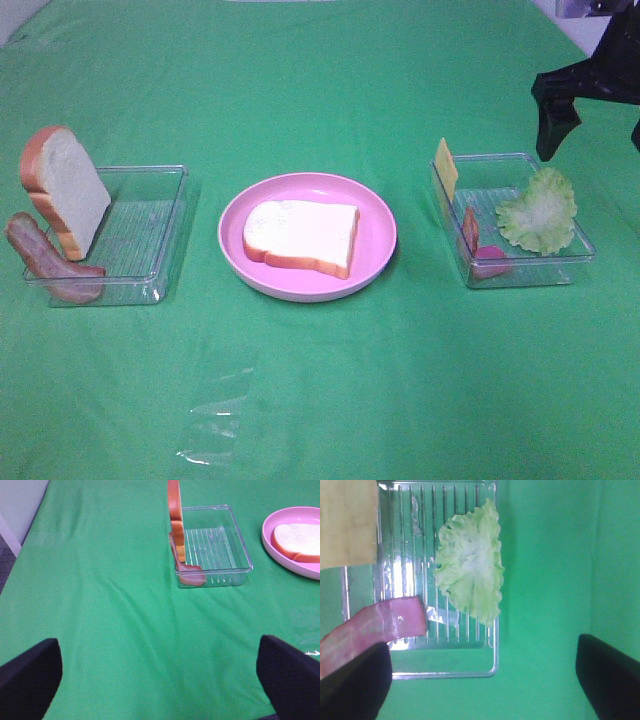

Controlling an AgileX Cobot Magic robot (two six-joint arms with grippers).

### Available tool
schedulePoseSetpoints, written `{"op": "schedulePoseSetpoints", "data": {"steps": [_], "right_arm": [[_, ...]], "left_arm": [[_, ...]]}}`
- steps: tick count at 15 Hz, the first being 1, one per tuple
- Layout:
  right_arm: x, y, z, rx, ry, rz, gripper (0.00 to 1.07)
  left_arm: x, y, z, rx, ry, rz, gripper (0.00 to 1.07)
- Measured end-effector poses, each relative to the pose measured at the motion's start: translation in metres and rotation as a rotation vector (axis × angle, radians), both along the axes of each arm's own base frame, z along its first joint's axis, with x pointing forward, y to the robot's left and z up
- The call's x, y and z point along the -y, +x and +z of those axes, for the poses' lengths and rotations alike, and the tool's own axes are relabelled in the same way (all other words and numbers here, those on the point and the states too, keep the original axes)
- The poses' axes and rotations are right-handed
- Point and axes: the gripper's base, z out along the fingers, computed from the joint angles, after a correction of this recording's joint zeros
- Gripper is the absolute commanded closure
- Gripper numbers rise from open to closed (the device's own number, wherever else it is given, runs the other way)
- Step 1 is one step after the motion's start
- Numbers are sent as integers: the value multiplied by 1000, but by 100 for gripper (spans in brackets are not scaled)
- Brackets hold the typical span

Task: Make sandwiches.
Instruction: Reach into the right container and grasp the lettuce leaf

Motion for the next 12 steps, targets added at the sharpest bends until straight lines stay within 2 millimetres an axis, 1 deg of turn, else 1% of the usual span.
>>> {"op": "schedulePoseSetpoints", "data": {"steps": [2,4,5,6,7,8,12], "right_arm": [[1,9,-20,-20,11,7,12],[15,17,-39,-27,83,-37,13],[18,19,-43,-31,97,-44,13],[29,22,-52,-25,140,-74,13],[35,25,-57,-14,154,-84,14],[36,26,-58,-7,163,-89,14],[36,32,-70,3,189,-94,21]], "left_arm": [[0,0,0,0,0,0,9],[0,0,0,0,0,0,9],[0,0,0,0,0,0,9],[0,0,0,0,0,0,9],[0,0,0,0,0,0,9],[0,0,0,0,0,0,9],[0,0,0,0,0,0,9]]}}
